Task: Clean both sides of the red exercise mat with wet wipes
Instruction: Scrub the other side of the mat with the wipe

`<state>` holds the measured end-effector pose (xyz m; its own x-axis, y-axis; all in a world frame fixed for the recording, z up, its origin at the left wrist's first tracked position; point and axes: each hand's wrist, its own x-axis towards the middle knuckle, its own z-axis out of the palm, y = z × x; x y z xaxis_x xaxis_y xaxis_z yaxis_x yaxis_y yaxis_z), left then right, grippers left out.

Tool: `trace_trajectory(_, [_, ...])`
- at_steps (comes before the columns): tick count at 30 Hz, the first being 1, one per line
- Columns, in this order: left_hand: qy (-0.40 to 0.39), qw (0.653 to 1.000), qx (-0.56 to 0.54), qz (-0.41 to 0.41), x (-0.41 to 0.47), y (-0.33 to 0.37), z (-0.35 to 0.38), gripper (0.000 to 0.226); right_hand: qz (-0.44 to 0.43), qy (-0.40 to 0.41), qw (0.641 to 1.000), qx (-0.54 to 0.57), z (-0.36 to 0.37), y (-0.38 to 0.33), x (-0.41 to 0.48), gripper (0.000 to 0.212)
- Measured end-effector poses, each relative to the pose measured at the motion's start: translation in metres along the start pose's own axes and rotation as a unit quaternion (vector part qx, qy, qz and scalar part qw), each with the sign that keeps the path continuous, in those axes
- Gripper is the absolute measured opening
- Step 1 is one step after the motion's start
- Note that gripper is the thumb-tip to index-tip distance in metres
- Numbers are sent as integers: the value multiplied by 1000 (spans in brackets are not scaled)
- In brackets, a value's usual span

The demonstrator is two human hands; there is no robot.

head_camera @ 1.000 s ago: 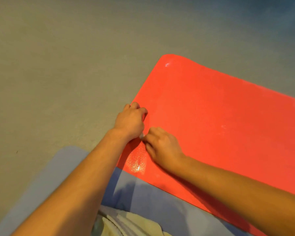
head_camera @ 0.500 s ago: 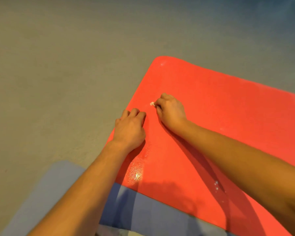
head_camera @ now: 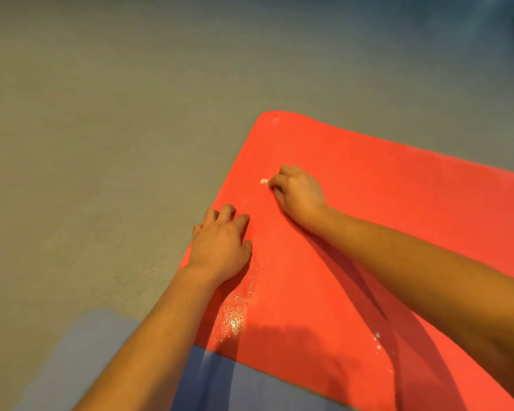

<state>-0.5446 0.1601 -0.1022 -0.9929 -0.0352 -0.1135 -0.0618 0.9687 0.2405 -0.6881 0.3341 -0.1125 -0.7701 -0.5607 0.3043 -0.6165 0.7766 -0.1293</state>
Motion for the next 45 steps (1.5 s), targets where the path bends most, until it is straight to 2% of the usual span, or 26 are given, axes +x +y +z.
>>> trace_trajectory(3, [-5,1000,10,1,0,2,0,62,69,-2,998,-16,4,8,27,13])
trace_trajectory(6, [-6,1000,9,-8,0,6,0,61,94,32,995,-24,8,-15,11,15])
trace_trajectory(8, [-7,1000,1,-4,2,10,0,60,70,46,996,-13,6,-33,-15,8])
trace_trajectory(11, [-6,1000,-4,22,3,17,3,55,-11,16,1000,18,1,-40,-43,13])
trace_trajectory(15, [-2,1000,-1,31,4,13,7,56,-41,5,999,9,4,-19,-23,14])
trace_trajectory(20, [-25,999,5,44,6,11,9,74,33,18,999,-4,17,20,35,11])
trace_trajectory(25, [-22,999,25,38,5,15,12,75,90,37,995,-7,18,6,37,14])
trace_trajectory(28, [-2,999,30,31,9,19,11,65,45,43,998,9,13,-9,6,21])
trace_trajectory(31, [46,998,31,21,30,28,8,49,-21,24,999,29,6,-12,-19,14])
trace_trajectory(35, [102,994,17,20,58,31,17,45,-80,4,997,4,7,15,3,14])
trace_trajectory(40, [180,982,-7,52,72,29,33,42,-8,10,999,-47,21,65,65,14])
trace_trajectory(45, [158,984,-6,88,86,27,39,65,62,10,996,-60,30,101,127,21])
